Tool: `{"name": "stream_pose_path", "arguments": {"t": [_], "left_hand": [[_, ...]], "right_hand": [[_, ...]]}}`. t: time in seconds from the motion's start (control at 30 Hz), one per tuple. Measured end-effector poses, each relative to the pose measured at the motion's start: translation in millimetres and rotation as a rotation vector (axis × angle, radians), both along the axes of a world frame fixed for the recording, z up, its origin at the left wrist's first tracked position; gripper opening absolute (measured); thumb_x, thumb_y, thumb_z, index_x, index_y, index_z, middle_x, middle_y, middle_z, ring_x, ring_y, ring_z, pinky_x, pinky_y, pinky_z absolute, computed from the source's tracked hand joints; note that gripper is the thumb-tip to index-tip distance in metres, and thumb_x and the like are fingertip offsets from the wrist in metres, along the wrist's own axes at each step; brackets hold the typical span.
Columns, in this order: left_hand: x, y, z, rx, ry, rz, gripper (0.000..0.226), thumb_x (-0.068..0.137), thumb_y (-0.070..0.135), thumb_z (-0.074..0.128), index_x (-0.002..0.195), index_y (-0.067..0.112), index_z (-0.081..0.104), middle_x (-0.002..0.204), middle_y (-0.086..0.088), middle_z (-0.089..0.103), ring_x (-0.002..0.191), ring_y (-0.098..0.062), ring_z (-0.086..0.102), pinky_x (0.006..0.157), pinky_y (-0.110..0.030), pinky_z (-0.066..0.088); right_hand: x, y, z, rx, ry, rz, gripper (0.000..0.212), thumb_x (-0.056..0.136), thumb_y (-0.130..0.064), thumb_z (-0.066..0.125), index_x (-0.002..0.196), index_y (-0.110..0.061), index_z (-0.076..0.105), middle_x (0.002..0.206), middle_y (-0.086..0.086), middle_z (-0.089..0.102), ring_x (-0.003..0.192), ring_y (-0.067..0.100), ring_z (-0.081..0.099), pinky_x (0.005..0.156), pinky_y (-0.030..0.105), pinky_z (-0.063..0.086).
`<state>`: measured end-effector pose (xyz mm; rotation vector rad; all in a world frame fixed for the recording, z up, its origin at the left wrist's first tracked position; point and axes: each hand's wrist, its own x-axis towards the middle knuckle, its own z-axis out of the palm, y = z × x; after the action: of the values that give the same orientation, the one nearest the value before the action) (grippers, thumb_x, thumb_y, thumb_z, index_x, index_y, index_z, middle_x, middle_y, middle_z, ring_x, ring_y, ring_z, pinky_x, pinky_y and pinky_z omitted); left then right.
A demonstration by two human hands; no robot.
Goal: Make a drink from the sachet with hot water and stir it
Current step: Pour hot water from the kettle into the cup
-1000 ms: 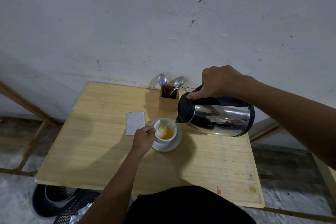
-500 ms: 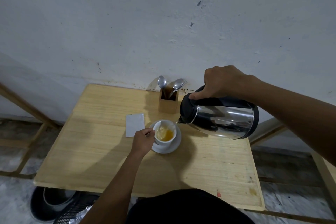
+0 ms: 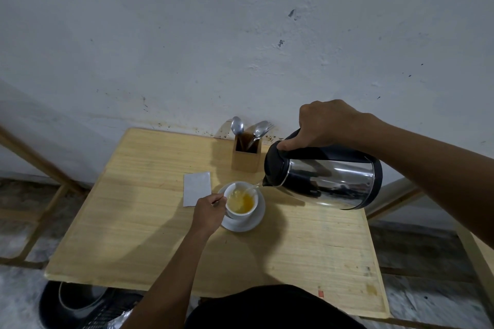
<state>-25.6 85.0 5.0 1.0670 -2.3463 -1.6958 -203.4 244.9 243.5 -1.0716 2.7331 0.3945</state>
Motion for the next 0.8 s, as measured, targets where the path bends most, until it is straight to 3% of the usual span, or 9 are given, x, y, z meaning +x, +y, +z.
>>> {"name": "stream_pose_path", "arguments": {"t": [0.8], "left_hand": [[-0.8,-1.0,-3.4,-0.01,0.01,-0.008,0.025,0.093,0.011,0.055,0.112,-0.001,0.067,0.108,-0.014,0.07,0.092,-0.015,0.058,0.081,-0.025,0.041]], "right_hand": [[2.0,2.4,5.0,0.003,0.0,0.0,0.072,0.067,-0.087,0.051,0.064,-0.016,0.042,0.061,-0.002,0.051,0.055,0.013,0.047,0.061,0.031,0.042]]}}
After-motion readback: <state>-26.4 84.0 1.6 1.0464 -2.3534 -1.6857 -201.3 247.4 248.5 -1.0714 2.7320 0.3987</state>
